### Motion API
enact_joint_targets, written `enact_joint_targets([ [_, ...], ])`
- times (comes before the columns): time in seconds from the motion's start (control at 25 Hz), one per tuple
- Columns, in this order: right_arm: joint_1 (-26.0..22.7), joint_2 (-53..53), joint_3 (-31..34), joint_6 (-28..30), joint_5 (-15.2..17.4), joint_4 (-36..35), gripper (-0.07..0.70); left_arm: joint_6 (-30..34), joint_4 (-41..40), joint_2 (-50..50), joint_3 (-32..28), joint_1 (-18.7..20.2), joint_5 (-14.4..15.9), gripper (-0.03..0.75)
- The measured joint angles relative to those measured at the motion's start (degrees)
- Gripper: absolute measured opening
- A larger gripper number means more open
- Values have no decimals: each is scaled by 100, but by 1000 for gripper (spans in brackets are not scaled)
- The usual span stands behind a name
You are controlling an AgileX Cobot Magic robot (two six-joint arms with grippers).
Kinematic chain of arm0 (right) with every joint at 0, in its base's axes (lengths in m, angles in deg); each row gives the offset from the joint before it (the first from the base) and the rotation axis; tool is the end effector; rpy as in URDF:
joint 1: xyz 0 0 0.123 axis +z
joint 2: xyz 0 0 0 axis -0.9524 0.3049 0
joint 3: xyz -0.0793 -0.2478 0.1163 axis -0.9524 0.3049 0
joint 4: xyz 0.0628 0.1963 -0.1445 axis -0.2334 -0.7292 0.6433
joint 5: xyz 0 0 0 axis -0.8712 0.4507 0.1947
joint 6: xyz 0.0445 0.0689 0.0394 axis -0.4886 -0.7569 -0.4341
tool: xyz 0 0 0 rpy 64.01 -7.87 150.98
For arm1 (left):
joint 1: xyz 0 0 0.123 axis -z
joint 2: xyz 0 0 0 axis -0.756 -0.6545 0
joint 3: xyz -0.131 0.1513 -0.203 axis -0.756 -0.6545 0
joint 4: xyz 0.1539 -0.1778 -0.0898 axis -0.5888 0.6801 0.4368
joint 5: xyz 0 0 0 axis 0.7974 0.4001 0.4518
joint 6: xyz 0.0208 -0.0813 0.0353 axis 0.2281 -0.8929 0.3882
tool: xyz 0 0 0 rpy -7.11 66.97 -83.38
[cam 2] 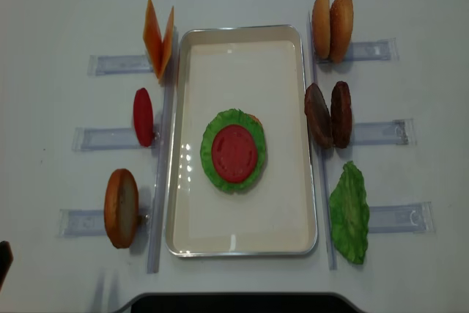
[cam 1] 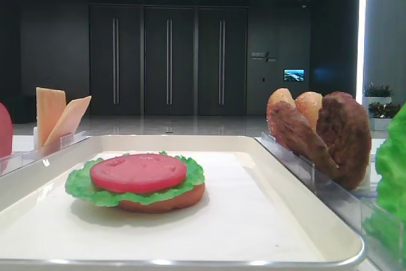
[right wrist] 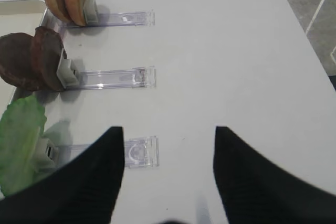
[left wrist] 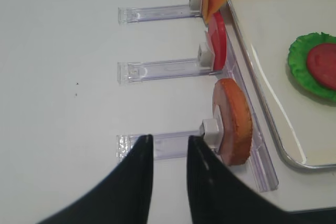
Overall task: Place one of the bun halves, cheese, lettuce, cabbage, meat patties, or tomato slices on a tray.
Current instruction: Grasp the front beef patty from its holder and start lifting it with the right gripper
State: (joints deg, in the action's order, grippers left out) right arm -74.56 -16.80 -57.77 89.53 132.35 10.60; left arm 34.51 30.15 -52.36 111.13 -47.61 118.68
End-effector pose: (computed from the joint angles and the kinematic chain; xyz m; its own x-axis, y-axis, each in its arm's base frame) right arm -0.0101 0.0063 0.2732 -0.5067 -0.0061 -0.8621 -0.0295 0.9995 0.0103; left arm -0.0060 0.0001 0.2655 -0.5090 0.0509 -0.8593 0.0453 0.9985 0.0323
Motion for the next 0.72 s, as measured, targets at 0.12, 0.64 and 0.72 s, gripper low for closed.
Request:
enact_joint_targets([
  [0.12,0,0,0,0,0,0,369,0,0,0,0,0,0,145],
  [0.64,0,0,0,0,0,0,369,0,0,0,0,0,0,13],
  [0.72,0,0,0,0,0,0,369,0,0,0,0,0,0,3],
])
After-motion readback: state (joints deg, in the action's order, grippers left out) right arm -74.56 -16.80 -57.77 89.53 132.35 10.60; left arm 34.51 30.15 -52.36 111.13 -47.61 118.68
